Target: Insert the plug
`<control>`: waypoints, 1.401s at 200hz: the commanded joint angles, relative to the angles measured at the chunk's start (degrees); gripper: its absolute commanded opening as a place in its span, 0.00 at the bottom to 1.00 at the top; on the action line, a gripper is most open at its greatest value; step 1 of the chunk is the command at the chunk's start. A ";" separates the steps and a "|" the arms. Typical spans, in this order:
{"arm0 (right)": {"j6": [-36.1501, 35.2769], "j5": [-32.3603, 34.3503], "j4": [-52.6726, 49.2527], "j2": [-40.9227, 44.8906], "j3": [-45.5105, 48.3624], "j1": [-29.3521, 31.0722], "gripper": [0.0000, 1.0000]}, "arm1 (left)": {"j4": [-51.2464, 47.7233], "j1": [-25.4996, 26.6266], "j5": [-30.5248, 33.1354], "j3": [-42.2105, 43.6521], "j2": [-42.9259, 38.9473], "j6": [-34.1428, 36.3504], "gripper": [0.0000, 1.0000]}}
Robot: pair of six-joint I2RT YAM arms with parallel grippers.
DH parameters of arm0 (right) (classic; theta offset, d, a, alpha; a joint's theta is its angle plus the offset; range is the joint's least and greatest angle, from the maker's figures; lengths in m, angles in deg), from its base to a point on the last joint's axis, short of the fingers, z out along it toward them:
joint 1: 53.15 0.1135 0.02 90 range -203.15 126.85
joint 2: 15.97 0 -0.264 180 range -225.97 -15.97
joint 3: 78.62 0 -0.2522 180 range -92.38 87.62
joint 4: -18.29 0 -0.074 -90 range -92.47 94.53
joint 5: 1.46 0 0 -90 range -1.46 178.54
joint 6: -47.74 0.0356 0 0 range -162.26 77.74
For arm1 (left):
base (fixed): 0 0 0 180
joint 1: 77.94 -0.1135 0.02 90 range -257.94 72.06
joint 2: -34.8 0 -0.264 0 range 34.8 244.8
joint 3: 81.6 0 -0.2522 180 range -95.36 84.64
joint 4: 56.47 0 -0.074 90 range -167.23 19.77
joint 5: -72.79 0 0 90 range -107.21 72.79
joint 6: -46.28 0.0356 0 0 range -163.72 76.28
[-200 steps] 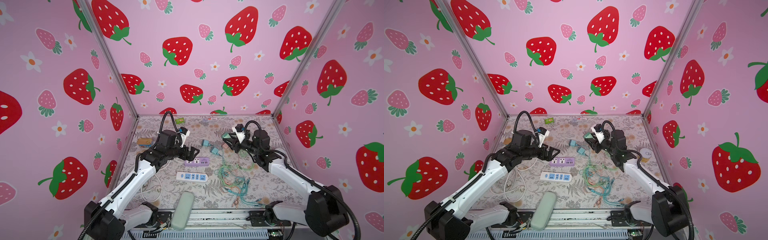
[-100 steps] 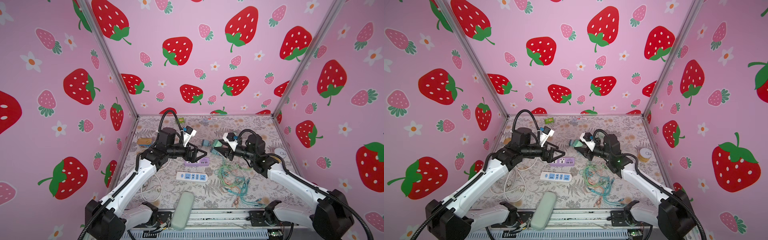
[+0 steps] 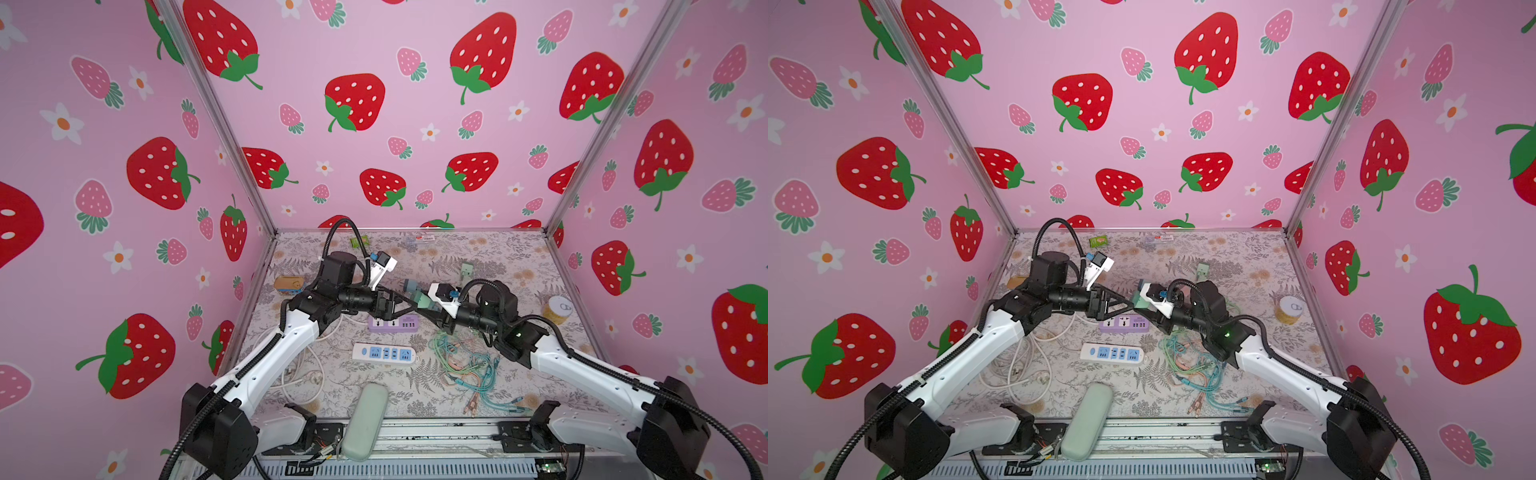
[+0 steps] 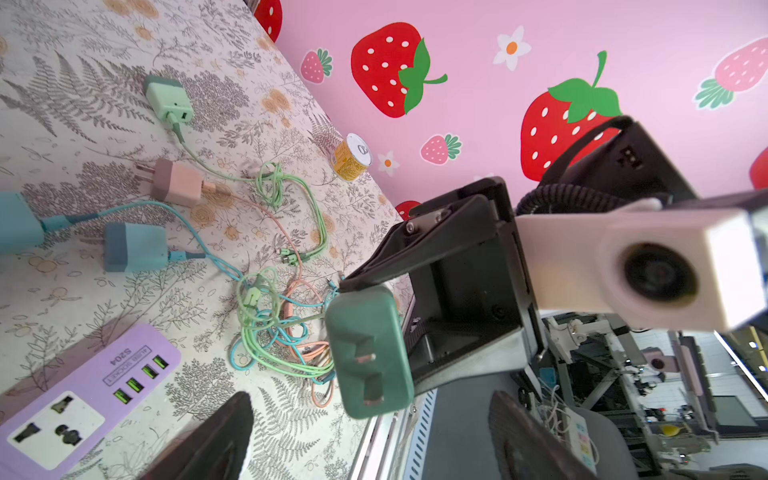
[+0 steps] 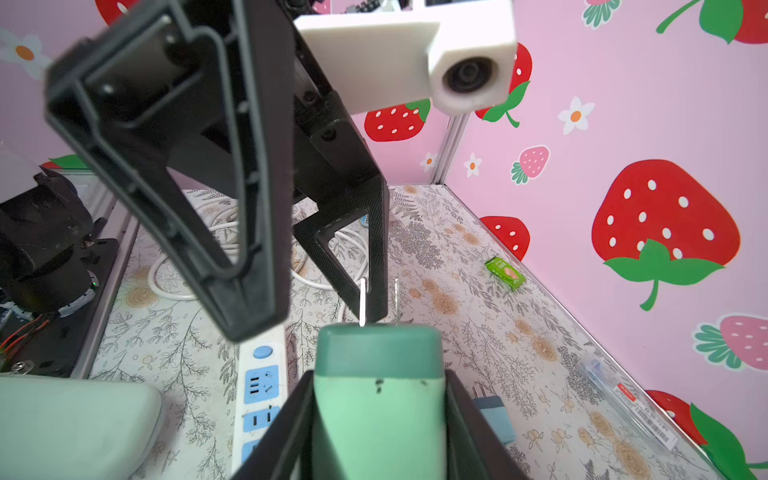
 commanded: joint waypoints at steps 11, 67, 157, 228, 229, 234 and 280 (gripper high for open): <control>-3.80 2.95 0.93 0.52 -1.14 1.92 0.28 | 1.23 -0.32 -3.06 -3.17 0.59 -1.08 0.84; -6.06 6.43 0.16 -0.54 -2.12 4.58 0.28 | 0.66 -0.29 -4.98 -3.80 1.81 -1.17 0.67; -8.18 10.32 -0.48 -2.27 -3.78 6.43 0.27 | -0.71 -0.32 -5.91 -4.20 3.27 -0.72 0.38; -5.73 12.78 -0.68 -2.62 -2.94 6.79 0.50 | -2.36 -0.49 -4.89 -4.87 3.93 0.26 0.08; -5.58 12.78 -0.68 -2.50 -2.88 6.75 0.51 | -2.38 -0.49 -4.87 -4.87 3.95 0.28 0.08; -4.87 13.00 -0.59 -2.08 -2.61 6.75 0.51 | -2.34 -0.56 -4.71 -5.00 4.02 0.23 0.07; 2.34 16.73 0.33 5.38 1.21 6.67 0.72 | 0.16 -1.28 -2.57 -4.78 3.81 -0.43 0.00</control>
